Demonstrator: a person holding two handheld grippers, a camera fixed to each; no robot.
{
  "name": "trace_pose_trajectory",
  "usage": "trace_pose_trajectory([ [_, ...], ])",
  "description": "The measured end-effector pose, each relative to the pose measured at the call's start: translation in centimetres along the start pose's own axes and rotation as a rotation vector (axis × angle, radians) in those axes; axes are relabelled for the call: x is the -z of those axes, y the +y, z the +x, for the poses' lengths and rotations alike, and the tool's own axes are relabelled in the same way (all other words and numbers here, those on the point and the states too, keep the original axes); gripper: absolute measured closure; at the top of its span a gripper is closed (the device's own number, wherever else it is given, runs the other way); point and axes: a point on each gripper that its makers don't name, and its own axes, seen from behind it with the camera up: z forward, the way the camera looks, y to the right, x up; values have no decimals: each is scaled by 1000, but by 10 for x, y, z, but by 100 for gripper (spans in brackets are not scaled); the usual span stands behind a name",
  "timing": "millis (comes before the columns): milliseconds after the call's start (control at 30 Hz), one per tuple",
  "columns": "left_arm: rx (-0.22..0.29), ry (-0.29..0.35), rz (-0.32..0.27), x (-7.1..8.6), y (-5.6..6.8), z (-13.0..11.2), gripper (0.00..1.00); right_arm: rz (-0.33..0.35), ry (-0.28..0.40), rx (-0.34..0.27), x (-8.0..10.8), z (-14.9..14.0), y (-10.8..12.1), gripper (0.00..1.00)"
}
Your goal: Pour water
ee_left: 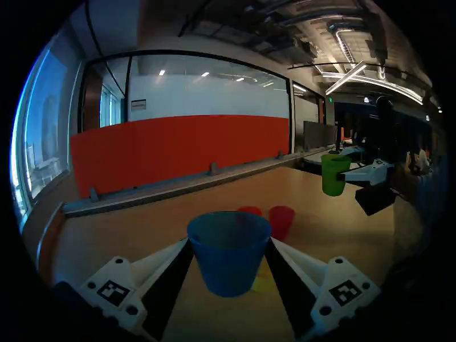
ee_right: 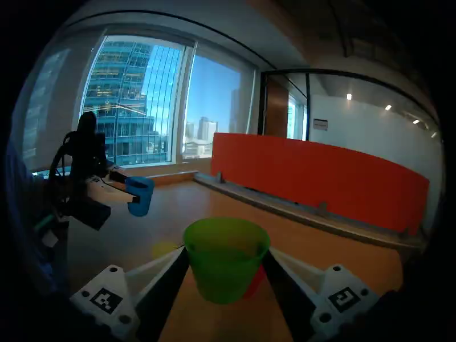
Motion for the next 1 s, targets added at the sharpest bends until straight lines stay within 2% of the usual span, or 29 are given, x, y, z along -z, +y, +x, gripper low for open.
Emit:
trace_pose_trajectory([
  [367, -17, -92, -31, -12, 6, -32, 15, 27, -73, -7, -3, -26, 3, 11],
  [1000, -62, -258, -66, -30, -2, -89, 15, 77, -232, 16, -14, -78, 3, 11],
])
